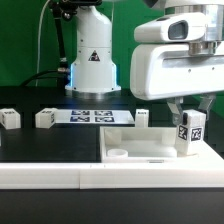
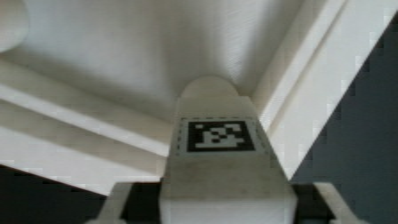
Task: Assemble one leg
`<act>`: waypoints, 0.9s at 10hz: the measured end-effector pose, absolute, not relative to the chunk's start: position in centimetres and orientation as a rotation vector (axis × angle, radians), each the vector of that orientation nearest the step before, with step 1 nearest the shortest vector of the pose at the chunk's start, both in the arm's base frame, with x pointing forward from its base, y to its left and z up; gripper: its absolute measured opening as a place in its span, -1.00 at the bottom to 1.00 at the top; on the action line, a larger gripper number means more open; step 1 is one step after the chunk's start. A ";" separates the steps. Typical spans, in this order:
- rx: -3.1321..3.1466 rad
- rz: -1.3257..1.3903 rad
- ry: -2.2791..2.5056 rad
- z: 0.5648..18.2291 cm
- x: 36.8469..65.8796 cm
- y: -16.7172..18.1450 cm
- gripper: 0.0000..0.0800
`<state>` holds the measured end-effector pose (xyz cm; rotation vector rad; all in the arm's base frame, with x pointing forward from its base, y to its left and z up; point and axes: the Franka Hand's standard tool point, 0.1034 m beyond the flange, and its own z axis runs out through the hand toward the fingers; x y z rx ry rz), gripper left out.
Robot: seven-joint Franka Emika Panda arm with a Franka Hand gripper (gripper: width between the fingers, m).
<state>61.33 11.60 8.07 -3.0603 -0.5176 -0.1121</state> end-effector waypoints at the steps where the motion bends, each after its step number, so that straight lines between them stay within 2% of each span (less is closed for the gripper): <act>1: -3.081 -0.107 -0.284 8.1 61.3 11.8 -0.27; 8: -2.835 -0.068 1.137 7.8 61.2 11.9 -0.27; 9: -2.797 -0.063 1.229 7.8 61.2 12.0 -0.27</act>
Offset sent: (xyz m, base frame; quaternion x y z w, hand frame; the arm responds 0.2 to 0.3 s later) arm 0.0060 -0.0003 0.0009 -0.0034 -0.0127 0.2345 0.9720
